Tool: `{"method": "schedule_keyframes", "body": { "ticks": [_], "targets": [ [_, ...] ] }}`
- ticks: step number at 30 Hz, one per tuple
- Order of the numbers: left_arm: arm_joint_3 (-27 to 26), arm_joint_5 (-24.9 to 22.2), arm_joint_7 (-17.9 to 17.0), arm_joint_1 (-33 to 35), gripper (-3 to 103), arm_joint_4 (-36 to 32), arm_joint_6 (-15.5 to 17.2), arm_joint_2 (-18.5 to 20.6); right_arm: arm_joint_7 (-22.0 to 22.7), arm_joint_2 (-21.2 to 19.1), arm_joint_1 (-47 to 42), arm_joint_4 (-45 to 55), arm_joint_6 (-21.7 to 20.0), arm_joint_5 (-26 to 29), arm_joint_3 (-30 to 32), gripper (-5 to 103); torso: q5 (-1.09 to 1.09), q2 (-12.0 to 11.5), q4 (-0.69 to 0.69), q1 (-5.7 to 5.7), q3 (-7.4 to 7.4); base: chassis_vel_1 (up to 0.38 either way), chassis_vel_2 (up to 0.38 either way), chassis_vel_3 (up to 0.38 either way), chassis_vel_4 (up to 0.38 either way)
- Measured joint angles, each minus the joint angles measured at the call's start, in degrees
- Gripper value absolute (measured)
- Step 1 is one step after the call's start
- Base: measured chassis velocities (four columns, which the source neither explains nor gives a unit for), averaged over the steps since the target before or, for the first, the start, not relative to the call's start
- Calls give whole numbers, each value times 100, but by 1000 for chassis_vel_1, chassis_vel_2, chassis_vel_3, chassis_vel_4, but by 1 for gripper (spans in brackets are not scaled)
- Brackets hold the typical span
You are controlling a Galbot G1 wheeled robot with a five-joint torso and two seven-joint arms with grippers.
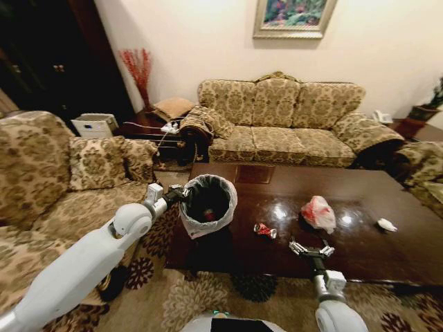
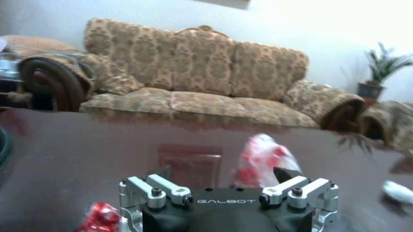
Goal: Move to the front of the table and place the trash on the table into the trash bin.
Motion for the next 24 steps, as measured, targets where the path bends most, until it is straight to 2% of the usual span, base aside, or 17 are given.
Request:
{"method": "schedule_keyframes", "body": {
  "ticks": [4,7,10,12,15,24],
  "targets": [
    [3,0,-24,28,3,26,-118,-24,-334,-20,161,-253,57,334,46,100,0,3,0,-5,-2,-70,-124,-112,-69],
    [1,-23,-77,46,3,27,-161,-29,-799,-148,592,-780,122,846,-64,100,-1,4,-3,-4,-2,-87,-105,-88,-74],
    [-8,-32,-97,55,3,18,-165,-25,-945,-233,790,-1038,124,945,-181,100,2,3,-3,-2,-1,-52,-70,-48,-43],
    [-54,-34,-133,91,3,3,-177,-5,-1175,-433,1180,-1545,107,991,-433,100,0,3,3,2,0,0,0,0,0],
    [-149,-34,-151,178,3,-39,-179,12,-1233,-692,1636,-1939,120,1100,-861,100,3,3,5,1,0,0,0,0,0],
    [-365,-26,-181,432,3,-70,-180,12,-1557,-1027,2296,-2255,27,1329,-1624,100,-1,3,2,-1,0,0,0,0,0]
  ]
}}
